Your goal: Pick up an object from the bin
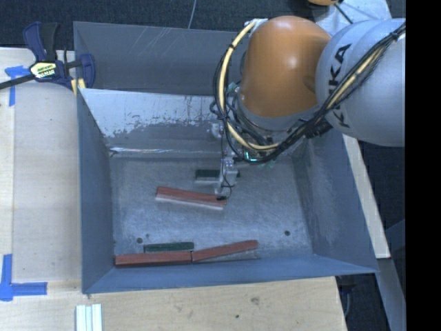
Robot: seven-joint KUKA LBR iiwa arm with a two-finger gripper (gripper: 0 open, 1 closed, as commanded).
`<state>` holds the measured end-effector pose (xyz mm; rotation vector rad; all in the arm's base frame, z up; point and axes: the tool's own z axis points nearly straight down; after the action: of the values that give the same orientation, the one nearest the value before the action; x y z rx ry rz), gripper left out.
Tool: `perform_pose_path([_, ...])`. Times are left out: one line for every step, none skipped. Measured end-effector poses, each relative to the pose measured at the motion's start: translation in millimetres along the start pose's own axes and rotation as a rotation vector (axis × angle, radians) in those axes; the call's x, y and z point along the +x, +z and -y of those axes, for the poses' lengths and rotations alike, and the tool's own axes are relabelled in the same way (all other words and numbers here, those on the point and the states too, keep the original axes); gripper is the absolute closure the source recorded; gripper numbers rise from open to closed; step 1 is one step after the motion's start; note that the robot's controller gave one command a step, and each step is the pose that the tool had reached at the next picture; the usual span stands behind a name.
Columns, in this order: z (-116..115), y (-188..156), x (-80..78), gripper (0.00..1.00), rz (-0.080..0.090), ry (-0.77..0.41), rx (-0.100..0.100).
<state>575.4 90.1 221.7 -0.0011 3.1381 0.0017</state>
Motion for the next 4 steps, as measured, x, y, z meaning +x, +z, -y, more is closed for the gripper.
perform_pose_path([10,41,-12.6,0.0,0.006,-0.069,0.0])
perform_pose_path([13,55,-14.9,0.0,0.006,-0.084,0.001])
perform_pose_path([13,83,-0.7,0.0,-0.007,-0.146,0.001])
perform_pose_path([10,119,-27.4,0.0,0.007,-0.492,0.001])
